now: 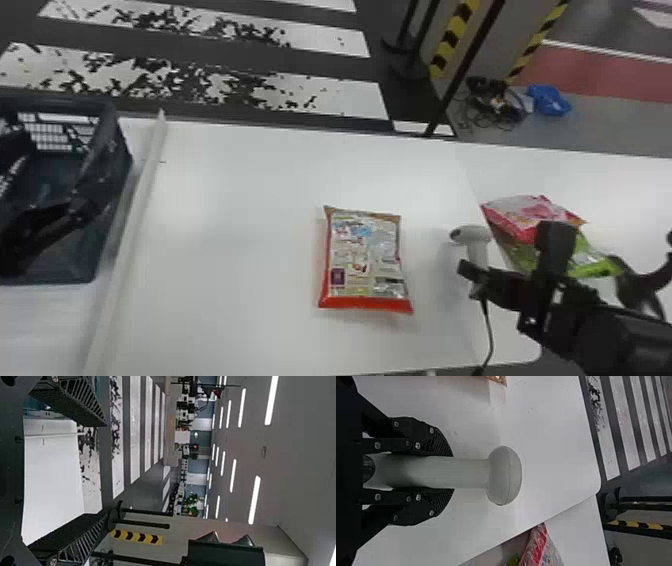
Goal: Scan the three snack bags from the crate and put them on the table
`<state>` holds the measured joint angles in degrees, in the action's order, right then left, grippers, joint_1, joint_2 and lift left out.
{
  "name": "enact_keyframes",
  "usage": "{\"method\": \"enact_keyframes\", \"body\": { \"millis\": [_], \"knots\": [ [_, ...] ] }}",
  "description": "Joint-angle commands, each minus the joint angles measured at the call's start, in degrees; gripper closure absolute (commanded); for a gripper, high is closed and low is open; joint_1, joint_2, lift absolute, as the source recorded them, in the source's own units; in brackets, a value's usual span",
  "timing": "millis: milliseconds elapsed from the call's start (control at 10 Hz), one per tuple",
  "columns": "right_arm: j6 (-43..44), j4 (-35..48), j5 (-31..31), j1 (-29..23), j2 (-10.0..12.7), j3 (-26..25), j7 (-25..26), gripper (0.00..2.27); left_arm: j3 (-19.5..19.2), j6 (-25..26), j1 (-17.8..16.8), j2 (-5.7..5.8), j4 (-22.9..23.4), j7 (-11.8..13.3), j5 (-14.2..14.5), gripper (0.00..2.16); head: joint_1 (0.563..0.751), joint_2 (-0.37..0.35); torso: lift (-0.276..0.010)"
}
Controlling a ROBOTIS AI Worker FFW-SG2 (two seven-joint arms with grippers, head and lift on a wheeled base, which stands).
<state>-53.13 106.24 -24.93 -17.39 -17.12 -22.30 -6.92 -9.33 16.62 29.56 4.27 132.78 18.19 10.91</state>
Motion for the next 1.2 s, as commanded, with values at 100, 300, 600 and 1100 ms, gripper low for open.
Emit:
{"method": "enact_keyframes", "body": {
  "millis": [100,300,600,1100],
  "knots": [
    [1.0,-1.8,0.6,0.1,-1.4,-0.6,-2.7,1.71,0.3,0.4,0.4,-0.22,0.7,0.0,-0.3,0.06,0.695,-0.273,-0.094],
    [1.0,-1.9,1.9,0.1,-1.5,-0.5,-4.7,0.0,0.3,0.2,0.9,-0.22,1.3,0.1,-0.3,0.06,0.695,-0.28,-0.094],
    [1.5,0.9,1.9,-1.9,-1.3,-1.6,-5.3,0.06,0.2,0.2,1.7,-0.22,2.3,0.0,-0.3,0.06,0.695,-0.284,-0.094],
    [-22.6,13.8,-2.0,-1.9,-1.3,-5.7,-24.9,0.08,0.4,0.0,3.5,-0.22,4.2,-0.1,-0.4,0.06,0.695,-0.209,-0.094]
  ]
}}
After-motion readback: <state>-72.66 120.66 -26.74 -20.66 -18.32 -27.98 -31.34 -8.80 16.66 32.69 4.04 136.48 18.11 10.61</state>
